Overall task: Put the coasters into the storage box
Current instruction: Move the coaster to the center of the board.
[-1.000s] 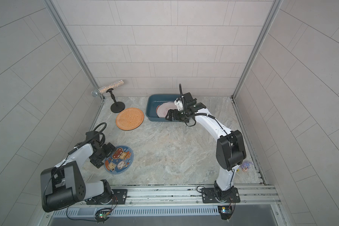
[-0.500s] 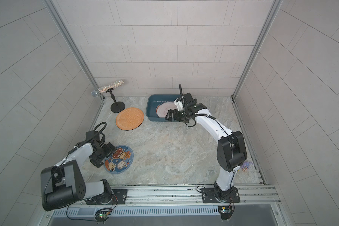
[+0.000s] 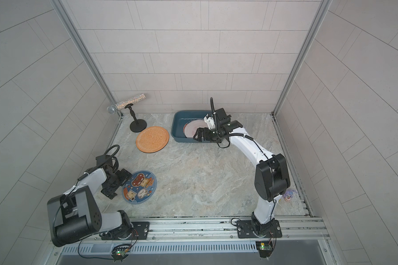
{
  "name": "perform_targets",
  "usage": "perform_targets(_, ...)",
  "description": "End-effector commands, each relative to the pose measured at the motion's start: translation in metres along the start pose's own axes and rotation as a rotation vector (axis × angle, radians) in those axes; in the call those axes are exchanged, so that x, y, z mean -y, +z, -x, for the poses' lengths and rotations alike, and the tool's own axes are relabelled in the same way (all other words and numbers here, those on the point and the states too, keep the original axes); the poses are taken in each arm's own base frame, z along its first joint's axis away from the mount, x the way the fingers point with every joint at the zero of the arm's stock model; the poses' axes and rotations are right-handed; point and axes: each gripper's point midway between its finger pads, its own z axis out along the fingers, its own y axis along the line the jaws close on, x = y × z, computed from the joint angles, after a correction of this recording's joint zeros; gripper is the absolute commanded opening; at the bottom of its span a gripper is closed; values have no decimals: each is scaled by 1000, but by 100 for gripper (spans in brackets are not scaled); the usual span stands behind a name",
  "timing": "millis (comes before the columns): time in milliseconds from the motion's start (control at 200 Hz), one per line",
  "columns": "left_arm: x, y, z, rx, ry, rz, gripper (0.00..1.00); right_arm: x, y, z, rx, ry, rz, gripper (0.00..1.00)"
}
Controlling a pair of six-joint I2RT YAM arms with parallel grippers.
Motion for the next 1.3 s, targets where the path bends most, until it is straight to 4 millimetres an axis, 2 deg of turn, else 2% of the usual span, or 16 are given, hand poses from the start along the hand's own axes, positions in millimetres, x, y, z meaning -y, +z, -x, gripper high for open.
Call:
perform_targets(0, -1, 16, -19, -89, -6, -21, 100, -10, -7, 2, 9, -34, 19, 100)
perform_targets(205, 16, 20, -39, -151, 59, -66, 100, -10, -7, 0, 5, -33, 20, 100)
perform_targets(510, 28, 29, -73, -232, 96, -113, 100, -6, -4, -8, -9, -21, 18, 100)
perform_targets(846, 39, 26, -100, -274, 157, -150, 100, -5, 10, -33, -59, -16, 14, 100)
perform_targets(1296, 55, 24, -132, -358, 234, -181, 100, -22, 34, -63, -130, -41, 27, 100)
